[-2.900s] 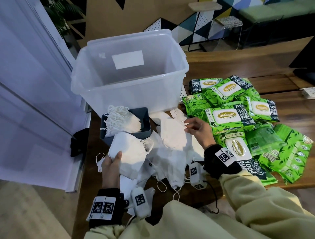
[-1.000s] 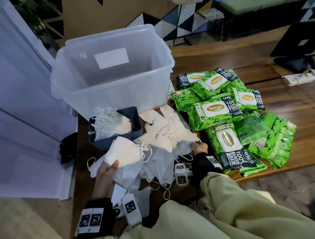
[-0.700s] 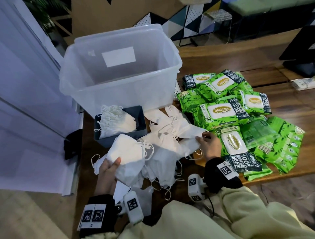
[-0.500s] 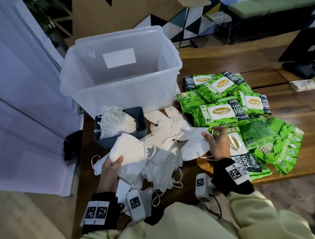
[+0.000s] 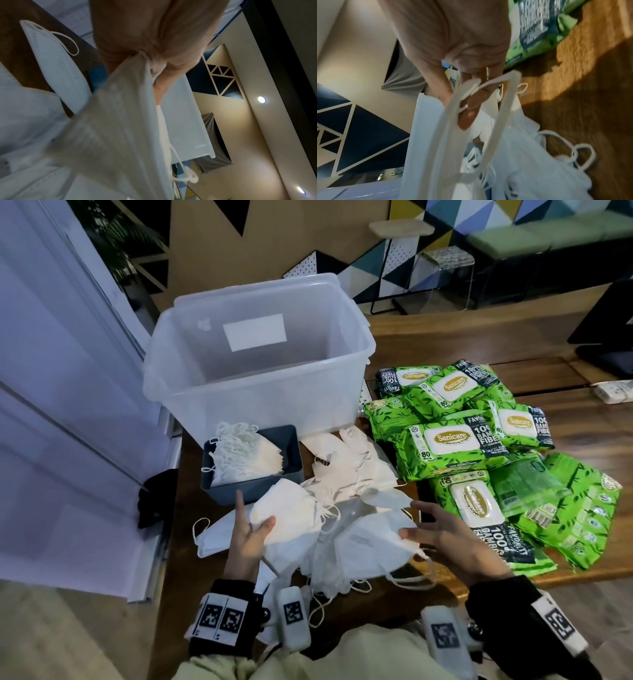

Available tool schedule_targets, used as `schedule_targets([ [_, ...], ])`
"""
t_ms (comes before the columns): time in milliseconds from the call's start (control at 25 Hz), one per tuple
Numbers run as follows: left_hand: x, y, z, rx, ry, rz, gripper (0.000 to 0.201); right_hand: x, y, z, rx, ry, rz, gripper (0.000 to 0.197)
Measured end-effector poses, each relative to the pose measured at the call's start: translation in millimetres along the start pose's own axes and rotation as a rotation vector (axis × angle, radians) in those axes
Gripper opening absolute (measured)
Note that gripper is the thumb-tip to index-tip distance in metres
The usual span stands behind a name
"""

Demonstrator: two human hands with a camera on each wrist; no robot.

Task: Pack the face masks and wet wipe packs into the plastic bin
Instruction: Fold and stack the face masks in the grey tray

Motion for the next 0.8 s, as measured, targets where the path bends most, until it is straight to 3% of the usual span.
schedule_targets([
  [120,13.7,4.1,4.3,0.025,0.11,-0.08,0.079,18.5,8.2,-15.3,-0.149,0.072,-0.018,0.068],
  [280,24.8,5.1,5.0,0.044,0.238,-0.176,0.06,38.7,17.5,-41.0,-0.539,-0.033,-0.035,0.06],
  [440,32.9,-2.0,5.1,0.027,0.217,-0.217,0.04,80.6,-7.6,-49.9,-1.082,-0.449,-0.22,0.036],
  [480,32.7,-3.2,6.5,0.032,0.206,-0.197,0.038,90.9,-9.2,-38.8,-1.144,-0.541,-0.293,0.029],
  [640,26.6,-4.2,5.3,-0.016,0.174,-0.102,0.032,105.6,-0.7,1.6,-1.161,-0.728,-0.36,0.023],
  [800,24.7,-5.3,8.0,0.082,0.332,-0.085,0.044,116.7,6.5,15.4,-1.161,-0.821,-0.434,0.024],
])
Point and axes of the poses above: each hand's wrist, its own y-axis towards the middle knuckle, its own x-axis out of the palm, z = x × y, the point moved 9 cm from there along y, towards the middle knuckle, and after that the axes turned 14 degrees about y, right-handed, at the moved point
